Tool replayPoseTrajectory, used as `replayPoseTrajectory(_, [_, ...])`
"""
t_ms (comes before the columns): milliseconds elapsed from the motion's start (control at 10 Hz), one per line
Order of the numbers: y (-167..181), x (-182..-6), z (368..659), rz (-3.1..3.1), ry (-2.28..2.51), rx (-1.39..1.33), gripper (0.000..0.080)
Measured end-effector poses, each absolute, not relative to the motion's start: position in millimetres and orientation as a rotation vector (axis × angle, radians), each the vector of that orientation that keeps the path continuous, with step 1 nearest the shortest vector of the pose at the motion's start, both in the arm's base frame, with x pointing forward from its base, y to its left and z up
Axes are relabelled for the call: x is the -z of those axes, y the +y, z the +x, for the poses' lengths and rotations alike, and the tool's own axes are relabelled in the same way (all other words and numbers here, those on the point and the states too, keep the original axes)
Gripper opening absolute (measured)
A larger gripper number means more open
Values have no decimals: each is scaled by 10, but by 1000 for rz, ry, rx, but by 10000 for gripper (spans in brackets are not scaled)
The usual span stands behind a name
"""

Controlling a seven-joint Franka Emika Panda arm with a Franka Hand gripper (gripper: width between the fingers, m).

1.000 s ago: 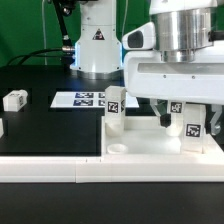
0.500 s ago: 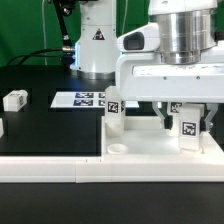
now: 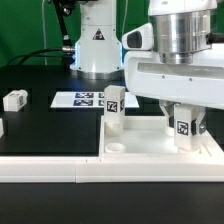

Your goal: Assemble square table

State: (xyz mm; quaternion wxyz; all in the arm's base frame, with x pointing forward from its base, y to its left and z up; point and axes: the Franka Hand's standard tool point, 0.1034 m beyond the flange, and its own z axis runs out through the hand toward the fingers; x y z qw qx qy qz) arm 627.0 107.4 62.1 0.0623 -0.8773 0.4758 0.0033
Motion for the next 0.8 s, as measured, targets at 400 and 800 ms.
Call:
replayPoseTrajectory(400, [1102, -604, 6247, -1977, 2263, -60, 287])
replayPoseTrajectory(800, [1109, -591, 6244, -1912, 2314, -54, 401])
